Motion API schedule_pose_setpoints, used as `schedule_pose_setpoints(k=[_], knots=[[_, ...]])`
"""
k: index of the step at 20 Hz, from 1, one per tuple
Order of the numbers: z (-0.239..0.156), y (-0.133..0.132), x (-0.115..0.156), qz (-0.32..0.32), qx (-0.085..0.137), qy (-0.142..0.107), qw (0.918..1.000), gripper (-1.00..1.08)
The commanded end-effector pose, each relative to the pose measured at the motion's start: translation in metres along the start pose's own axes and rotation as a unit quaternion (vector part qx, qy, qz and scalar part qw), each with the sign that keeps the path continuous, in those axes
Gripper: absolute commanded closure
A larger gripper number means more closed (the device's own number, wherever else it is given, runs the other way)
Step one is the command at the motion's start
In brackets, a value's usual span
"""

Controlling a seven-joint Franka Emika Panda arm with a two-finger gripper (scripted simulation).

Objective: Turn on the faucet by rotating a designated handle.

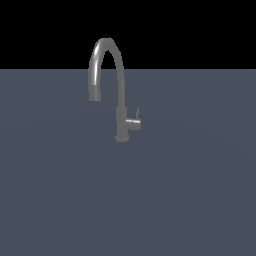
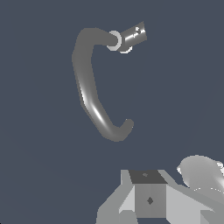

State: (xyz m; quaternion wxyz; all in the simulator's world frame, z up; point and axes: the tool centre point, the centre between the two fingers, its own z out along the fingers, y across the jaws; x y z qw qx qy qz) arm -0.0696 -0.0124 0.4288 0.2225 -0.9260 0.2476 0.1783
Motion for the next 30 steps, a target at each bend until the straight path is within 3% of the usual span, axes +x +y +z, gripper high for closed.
schedule_pose_setpoints(k=[1, 9, 16, 23, 30], knots=[[0.004, -0.002, 0.018, 0.023, 0.023, -0.019, 0.9993, 1.08], [0.02, -0.003, 0.077, 0.099, 0.1, -0.082, 0.9866, 1.08], [0.043, 0.001, 0.13, 0.171, 0.172, -0.142, 0.9597, 1.08], [0.074, 0.009, 0.182, 0.243, 0.246, -0.203, 0.9161, 1.08], [0.116, 0.02, 0.228, 0.315, 0.318, -0.263, 0.8548, 1.08]])
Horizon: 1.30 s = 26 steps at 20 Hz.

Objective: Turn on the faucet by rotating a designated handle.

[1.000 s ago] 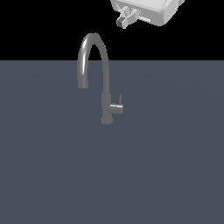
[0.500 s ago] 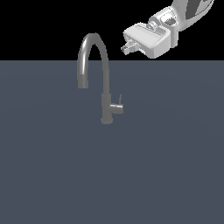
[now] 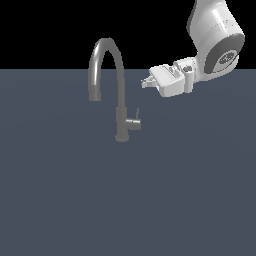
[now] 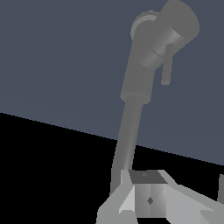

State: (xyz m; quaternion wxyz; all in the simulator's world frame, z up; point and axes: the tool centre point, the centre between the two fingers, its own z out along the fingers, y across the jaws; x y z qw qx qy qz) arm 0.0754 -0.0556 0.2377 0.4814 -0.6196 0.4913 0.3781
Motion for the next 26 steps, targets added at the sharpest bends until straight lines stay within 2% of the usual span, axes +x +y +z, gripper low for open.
schedule_pose_setpoints(k=[1, 7, 13, 18, 26], knots=[[0.005, -0.002, 0.022, 0.03, 0.03, -0.025, 0.9988, 1.08], [0.018, -0.003, 0.065, 0.086, 0.086, -0.071, 0.9901, 1.08], [0.029, -0.002, 0.09, 0.12, 0.12, -0.099, 0.9805, 1.08], [0.034, -0.002, 0.099, 0.132, 0.132, -0.11, 0.9763, 1.08], [0.035, 0.002, 0.096, 0.133, 0.133, -0.11, 0.976, 1.08]])
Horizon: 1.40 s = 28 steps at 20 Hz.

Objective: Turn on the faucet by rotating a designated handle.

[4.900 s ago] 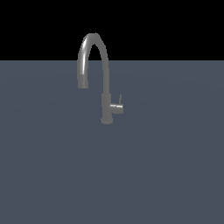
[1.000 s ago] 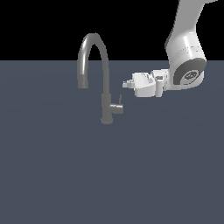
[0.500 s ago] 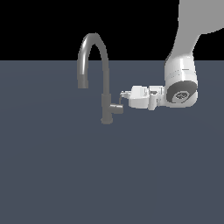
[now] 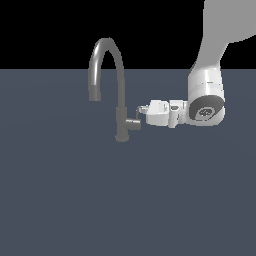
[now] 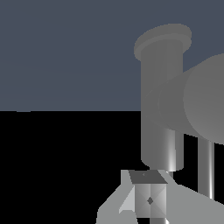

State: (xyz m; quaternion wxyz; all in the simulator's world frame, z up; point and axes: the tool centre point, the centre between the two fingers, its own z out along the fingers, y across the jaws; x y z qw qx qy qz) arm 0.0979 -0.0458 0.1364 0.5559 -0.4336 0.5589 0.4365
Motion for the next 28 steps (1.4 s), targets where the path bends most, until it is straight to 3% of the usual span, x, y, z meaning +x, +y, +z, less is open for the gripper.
schedule_pose_setpoints(k=[1, 28], knots=[[0.0, 0.005, -0.002, 0.0, 0.0, 0.0, 1.0, 1.08], [0.0, 0.062, -0.005, -0.004, 0.002, 0.0, 1.0, 1.08]])
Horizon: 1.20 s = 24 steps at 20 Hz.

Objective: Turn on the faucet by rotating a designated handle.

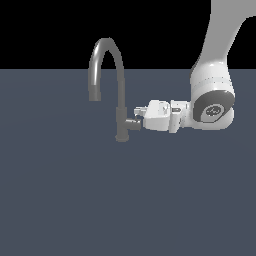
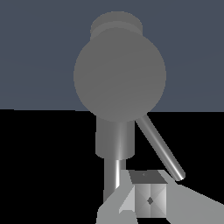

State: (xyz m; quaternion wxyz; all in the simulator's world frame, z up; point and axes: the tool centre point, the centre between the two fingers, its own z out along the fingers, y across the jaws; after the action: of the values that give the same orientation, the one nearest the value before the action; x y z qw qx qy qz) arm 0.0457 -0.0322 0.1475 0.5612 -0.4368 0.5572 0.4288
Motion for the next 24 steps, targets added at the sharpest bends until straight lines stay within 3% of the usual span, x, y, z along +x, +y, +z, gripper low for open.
schedule_pose_setpoints(k=[1, 5, 7, 13, 14, 15, 24], knots=[[0.0, 0.012, 0.008, 0.005, -0.002, -0.001, 1.0, 1.08], [0.0, 0.029, 0.018, 0.008, -0.004, -0.001, 1.0, 1.08], [0.0, 0.018, 0.007, -0.003, -0.001, -0.001, 1.0, 1.08], [0.0, 0.045, 0.045, 0.007, -0.004, -0.001, 1.0, 1.08], [0.0, 0.045, 0.045, 0.007, -0.004, -0.001, 1.0, 1.08], [0.0, 0.032, 0.022, -0.01, -0.003, -0.004, 0.9999, 1.08], [0.0, 0.047, 0.081, 0.009, -0.004, -0.001, 1.0, 1.08]])
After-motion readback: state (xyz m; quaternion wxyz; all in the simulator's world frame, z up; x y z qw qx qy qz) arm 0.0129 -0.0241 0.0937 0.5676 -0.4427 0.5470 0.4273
